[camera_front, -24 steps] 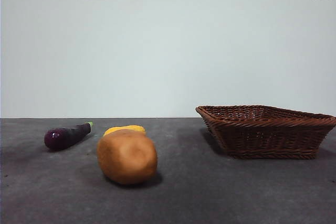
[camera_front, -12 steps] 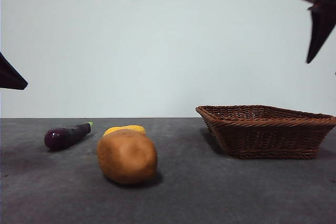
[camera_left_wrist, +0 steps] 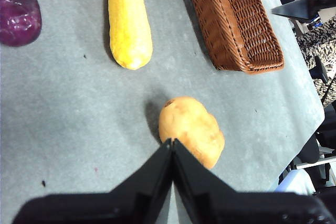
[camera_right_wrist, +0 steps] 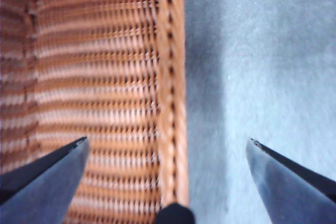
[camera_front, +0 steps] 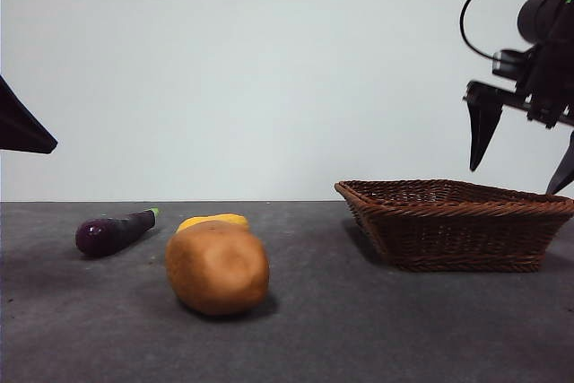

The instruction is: Help me put the vegetables on the table into the basket

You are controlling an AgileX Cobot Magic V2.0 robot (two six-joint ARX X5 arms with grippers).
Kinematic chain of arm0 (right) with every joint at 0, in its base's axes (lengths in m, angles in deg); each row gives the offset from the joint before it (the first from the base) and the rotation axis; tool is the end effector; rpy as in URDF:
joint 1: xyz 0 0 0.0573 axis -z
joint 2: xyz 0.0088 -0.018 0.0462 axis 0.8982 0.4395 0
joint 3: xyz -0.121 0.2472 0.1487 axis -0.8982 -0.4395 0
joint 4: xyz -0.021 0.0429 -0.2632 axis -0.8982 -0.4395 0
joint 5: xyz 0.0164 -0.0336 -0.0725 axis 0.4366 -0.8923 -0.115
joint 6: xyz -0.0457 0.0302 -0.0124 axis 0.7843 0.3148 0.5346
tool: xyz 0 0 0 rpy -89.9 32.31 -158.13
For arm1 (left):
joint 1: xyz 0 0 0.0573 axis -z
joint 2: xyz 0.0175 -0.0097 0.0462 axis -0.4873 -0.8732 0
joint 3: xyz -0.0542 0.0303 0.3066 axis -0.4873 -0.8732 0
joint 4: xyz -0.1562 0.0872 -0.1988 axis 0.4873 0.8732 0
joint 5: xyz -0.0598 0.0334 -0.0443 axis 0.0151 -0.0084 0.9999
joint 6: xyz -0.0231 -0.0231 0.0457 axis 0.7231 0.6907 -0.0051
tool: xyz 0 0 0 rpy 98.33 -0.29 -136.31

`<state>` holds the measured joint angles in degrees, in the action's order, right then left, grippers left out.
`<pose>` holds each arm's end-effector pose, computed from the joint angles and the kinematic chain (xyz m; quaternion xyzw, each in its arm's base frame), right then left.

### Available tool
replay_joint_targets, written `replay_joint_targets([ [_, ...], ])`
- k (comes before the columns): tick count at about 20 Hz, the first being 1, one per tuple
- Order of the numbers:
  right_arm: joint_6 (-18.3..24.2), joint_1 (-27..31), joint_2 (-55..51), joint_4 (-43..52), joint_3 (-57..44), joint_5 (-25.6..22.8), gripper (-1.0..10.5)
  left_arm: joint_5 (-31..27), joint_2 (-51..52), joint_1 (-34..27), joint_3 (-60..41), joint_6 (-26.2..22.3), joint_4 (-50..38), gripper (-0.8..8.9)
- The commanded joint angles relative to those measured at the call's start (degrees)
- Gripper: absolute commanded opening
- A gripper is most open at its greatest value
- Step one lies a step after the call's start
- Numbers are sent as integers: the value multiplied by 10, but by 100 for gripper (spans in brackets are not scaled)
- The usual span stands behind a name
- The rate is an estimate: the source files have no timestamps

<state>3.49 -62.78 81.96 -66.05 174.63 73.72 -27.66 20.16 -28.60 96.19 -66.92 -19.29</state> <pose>0.4280 0.0006 0.2680 0.1182 0.5706 0.0858 0.8081 0.1772 -0.0249 0.2331 -0.2475 0.3972 -0.3133 0.8264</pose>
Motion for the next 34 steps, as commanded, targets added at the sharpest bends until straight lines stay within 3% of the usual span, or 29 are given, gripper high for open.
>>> replay_joint_targets([
  [1, 17, -1, 26, 1, 10, -2, 501, -5, -1, 3, 0, -5, -3, -4],
  [5, 32, -4, 57, 5, 11, -2, 448, -18, -1, 3, 0, -5, -2, -4],
  [10, 36, -4, 65, 1, 11, 13, 25, -19, -1, 3, 0, -5, -1, -4],
  [11, 38, -4, 65, -3, 11, 19, -15, -19, -1, 3, 0, -5, -1, -4],
  [17, 31, -4, 65, 0, 11, 25, -17, -19, -1, 3, 0, -5, -1, -4],
  [21, 33, -3, 48, -66, 51, 79, -16, -29, -1, 3, 21, -3, 7, -5],
  [24, 32, -3, -14, -79, 60, 85, -16, -99, -14, 21, 85, -11, 66, -5],
  [27, 37, -3, -75, -101, 60, 93, -16, -210, -69, 75, 186, -51, 158, 2],
  [28, 37, -2, -94, -106, 60, 100, -16, -236, -98, 99, 229, -63, 187, 25],
  [29, 37, -1, -110, -111, 60, 102, -16, -249, -130, 118, 271, -72, 212, 151],
  [31, 38, 1, -136, -124, 60, 108, -16, -257, -198, 154, 351, -92, 255, 571],
  [32, 39, 1, -150, -131, 60, 108, -16, -257, -236, 174, 392, -110, 275, 627],
  [34, 48, 9, -172, -151, 60, 103, -16, -265, -304, 200, 455, -126, 287, 629],
])
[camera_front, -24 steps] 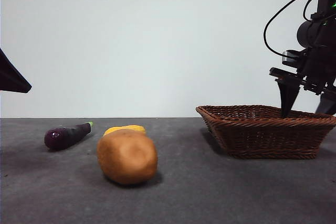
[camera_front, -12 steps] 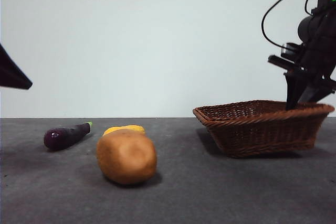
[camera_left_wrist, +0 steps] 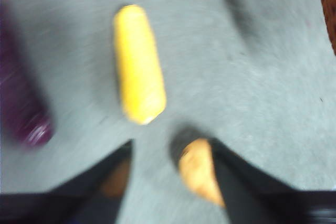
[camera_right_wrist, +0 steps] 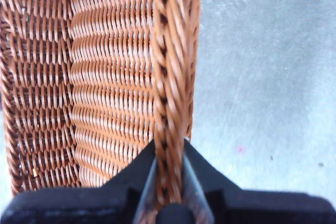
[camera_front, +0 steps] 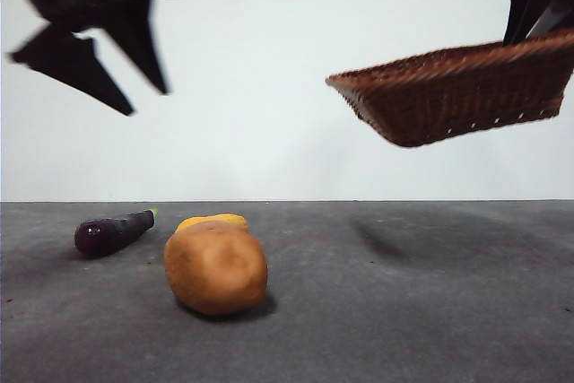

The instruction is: Help me put the vegetables on the table into the basket

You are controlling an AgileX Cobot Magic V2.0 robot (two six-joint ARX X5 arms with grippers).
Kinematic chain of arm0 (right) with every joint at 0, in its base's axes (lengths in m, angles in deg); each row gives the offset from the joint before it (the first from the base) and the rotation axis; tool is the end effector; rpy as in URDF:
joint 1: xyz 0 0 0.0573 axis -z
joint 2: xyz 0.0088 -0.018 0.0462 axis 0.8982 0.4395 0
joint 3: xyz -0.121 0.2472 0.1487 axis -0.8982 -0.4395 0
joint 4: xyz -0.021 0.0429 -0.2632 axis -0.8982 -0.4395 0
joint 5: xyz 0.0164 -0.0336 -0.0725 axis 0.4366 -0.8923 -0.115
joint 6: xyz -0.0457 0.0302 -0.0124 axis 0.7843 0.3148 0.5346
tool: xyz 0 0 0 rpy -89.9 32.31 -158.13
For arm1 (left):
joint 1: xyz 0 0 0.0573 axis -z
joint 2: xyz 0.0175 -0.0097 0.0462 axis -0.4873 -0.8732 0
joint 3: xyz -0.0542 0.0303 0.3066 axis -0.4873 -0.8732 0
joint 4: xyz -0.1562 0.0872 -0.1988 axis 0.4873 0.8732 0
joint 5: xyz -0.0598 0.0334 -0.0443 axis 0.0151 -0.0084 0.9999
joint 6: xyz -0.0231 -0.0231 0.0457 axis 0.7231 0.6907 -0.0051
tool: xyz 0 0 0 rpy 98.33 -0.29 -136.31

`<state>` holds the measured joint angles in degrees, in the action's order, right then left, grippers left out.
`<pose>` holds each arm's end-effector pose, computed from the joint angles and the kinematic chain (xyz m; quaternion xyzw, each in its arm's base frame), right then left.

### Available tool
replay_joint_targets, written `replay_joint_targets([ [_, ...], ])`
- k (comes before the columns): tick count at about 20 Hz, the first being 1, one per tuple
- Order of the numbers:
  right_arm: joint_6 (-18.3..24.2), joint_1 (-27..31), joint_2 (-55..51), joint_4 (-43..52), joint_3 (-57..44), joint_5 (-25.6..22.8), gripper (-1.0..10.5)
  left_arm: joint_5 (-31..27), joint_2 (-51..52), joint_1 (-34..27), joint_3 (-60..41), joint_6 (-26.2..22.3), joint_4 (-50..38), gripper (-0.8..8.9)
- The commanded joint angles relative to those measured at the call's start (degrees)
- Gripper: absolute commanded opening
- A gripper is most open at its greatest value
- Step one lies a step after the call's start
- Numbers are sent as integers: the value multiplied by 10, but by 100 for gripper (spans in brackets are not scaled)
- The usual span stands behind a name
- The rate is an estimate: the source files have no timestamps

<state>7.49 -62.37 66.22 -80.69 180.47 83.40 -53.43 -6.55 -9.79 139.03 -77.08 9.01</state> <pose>0.3491 0.0049 0.3931 0.1275 0.5085 0.1782 0.8327 0.2924 -0.1142 0.3342 -0.0265 0.4902 -0.2757 0.8264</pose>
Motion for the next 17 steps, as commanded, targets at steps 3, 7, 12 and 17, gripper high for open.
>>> replay_joint_targets([
  [3, 12, 21, -43, -25, 2, 0, -16, -82, -131, 43, 101, -25, 17, 629],
  [7, 24, 46, -70, -55, 2, 0, -16, -120, -217, 59, 146, -41, 11, 630],
  [12, 34, 56, -78, -68, 2, 0, -16, -120, -276, 58, 146, -39, -4, 627],
  [17, 37, 56, -78, -68, 2, 0, -16, -122, -304, 62, 146, -26, -13, 623],
])
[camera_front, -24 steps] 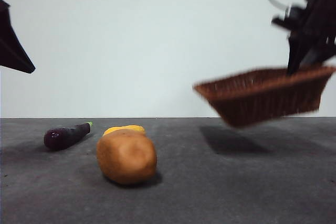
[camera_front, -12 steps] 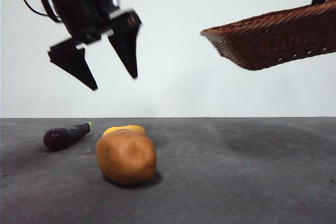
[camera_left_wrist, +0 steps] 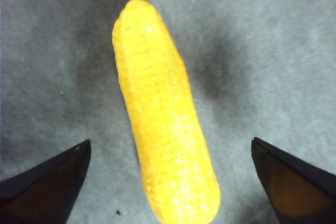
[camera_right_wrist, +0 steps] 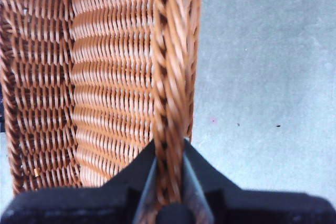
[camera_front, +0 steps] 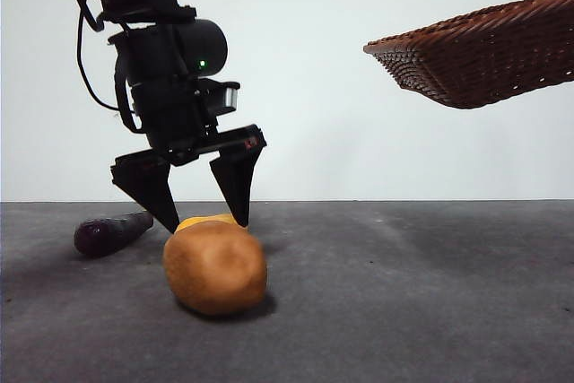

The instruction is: Help me put the vegetables on the table into the basket

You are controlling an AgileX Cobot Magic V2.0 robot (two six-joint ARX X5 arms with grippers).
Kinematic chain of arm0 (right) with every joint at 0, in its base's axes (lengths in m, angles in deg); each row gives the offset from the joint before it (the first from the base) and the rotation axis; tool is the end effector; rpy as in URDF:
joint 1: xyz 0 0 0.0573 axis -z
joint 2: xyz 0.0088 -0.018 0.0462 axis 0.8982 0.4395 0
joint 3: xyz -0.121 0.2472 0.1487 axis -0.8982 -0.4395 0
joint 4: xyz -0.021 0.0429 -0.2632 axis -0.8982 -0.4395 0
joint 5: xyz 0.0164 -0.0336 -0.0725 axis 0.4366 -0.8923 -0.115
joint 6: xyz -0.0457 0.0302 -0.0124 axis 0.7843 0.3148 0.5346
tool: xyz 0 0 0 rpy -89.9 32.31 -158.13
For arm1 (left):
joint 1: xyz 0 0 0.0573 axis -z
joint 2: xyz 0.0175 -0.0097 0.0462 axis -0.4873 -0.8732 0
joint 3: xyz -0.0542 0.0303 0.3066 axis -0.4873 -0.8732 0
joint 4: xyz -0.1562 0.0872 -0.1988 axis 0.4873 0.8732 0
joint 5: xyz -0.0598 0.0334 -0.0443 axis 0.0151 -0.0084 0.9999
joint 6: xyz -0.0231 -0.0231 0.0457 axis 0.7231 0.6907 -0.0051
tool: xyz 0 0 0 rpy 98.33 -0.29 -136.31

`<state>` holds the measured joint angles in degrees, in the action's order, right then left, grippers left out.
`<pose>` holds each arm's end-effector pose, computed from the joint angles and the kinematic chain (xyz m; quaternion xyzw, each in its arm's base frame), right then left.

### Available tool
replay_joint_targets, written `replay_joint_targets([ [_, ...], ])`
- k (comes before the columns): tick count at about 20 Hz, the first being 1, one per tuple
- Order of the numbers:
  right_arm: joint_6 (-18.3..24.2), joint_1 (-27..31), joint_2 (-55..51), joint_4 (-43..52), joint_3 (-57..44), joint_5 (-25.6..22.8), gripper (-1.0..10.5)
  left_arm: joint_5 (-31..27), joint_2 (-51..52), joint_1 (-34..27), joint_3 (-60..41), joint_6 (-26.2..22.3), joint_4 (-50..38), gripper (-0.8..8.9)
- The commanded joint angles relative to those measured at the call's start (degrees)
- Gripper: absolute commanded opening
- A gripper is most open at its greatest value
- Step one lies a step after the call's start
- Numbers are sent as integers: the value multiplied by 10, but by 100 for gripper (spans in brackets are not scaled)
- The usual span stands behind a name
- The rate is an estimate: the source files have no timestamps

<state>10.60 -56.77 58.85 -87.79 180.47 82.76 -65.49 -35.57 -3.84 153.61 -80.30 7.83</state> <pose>0.2981 -0.0233 0.4266 0.1259 0.4968 0.1463 0.8461 0.3963 -0.1920 0.2298 0.0875 0.5729 -0.2273 0.7826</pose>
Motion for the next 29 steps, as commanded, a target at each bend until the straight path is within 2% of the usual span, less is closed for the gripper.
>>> replay_joint_targets([
  [1, 6, 0, -5, 4, 2, 6, -16, -1, -19, 2, 0, 9, -2, 609],
  [3, 6, 0, -5, 4, 2, 6, -16, -1, -21, 3, 0, 9, -2, 418],
  [6, 6, 0, -5, 3, 2, 6, -16, -1, -21, 7, 0, 8, 0, -8],
  [11, 6, 0, -5, -8, 1, 3, -16, 8, -14, 9, 0, 9, -12, -9],
  [14, 2, -1, -5, -9, 1, -33, -16, 53, 33, 8, 0, 11, 7, -9],
  [16, -14, -7, -4, -8, -1, -44, -16, 68, 90, 9, 0, 15, 15, -9],
  [17, -22, -17, -4, -8, -1, -67, -16, 68, 123, 10, 0, 15, 19, -9],
  [19, -43, -44, -2, -6, -2, -112, -16, 68, 188, 14, 0, 25, 26, -9],
  [22, -80, -105, 9, 21, -2, -113, -16, 72, 255, 22, 0, 26, 38, -9],
  [24, -97, -150, 29, 25, -2, -112, -16, 100, 263, 28, 0, 28, 59, -9],
  [29, -120, -254, 75, 37, -2, -112, -16, 106, 244, 46, -2, 31, 66, -9],
])
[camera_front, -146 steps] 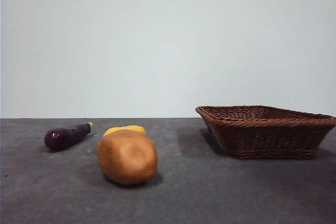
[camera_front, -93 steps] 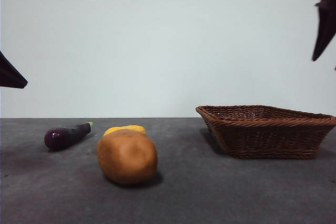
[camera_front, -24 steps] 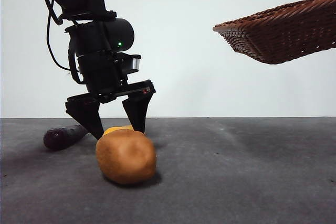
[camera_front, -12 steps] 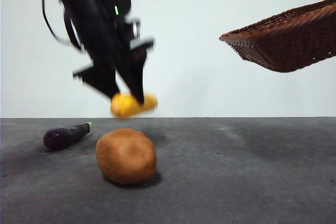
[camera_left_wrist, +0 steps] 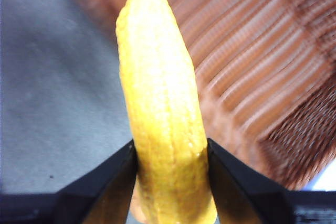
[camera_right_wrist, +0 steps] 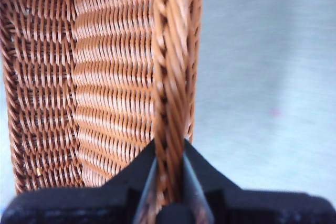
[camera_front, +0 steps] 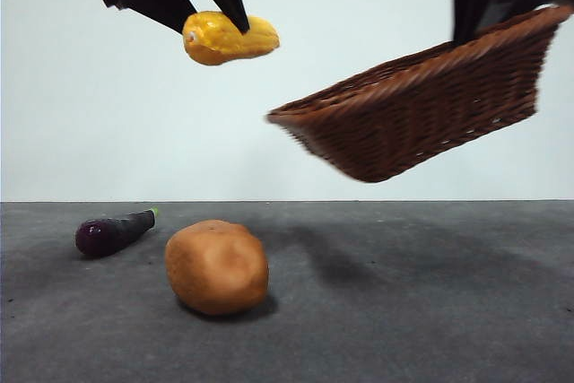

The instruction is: Help me put the vegetables on the table into the basket

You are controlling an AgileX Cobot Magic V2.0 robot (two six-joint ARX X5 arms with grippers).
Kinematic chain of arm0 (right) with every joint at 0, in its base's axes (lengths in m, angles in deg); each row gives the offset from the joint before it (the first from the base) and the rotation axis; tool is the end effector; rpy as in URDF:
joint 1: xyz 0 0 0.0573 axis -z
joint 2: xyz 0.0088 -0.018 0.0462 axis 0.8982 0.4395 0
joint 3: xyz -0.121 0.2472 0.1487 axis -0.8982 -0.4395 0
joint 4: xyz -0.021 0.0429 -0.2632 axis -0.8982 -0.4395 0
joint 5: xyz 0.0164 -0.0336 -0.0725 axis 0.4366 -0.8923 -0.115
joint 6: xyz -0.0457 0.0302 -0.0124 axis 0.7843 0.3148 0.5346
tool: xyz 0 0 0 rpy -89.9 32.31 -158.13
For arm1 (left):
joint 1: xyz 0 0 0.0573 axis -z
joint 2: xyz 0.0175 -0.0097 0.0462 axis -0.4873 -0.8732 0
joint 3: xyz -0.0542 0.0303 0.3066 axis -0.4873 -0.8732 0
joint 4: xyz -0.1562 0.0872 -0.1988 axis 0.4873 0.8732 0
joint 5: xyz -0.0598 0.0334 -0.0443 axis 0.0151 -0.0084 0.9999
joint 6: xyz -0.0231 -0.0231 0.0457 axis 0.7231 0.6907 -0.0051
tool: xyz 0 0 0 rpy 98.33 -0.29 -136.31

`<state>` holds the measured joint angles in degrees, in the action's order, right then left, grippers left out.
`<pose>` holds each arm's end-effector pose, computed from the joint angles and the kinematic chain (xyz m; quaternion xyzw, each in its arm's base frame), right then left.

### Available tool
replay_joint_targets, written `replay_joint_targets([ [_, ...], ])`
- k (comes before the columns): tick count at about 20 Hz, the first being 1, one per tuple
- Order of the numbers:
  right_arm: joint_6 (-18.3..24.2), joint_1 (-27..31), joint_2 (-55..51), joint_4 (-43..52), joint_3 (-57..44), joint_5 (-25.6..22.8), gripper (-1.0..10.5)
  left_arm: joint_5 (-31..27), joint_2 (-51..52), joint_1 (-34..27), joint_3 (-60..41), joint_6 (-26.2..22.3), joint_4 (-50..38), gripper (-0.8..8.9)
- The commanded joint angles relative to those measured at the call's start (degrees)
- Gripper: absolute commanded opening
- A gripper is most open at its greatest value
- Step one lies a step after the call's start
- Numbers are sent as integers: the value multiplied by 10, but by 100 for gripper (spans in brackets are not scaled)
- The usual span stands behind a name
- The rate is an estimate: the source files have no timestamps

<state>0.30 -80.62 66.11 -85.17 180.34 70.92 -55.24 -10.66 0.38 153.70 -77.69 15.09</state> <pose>0.3257 0.1056 0.3876 0.0378 0.5688 0.1789 0.8019 0.2890 -0.1750 0.3884 0.0247 0.4534 -0.3460 0.8210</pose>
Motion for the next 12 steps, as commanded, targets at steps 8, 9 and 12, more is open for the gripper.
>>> replay_joint_targets([
  [8, -37, -77, 2, 12, -1, 13, -16, 9, -64, 13, -2, 103, -72, 39],
  [9, -38, -77, 2, 11, -1, 13, -16, 4, -70, 14, -2, 103, -73, 172],
  [12, -37, -77, 2, 11, -1, 13, -16, 3, -76, 17, -2, 102, -79, 574],
])
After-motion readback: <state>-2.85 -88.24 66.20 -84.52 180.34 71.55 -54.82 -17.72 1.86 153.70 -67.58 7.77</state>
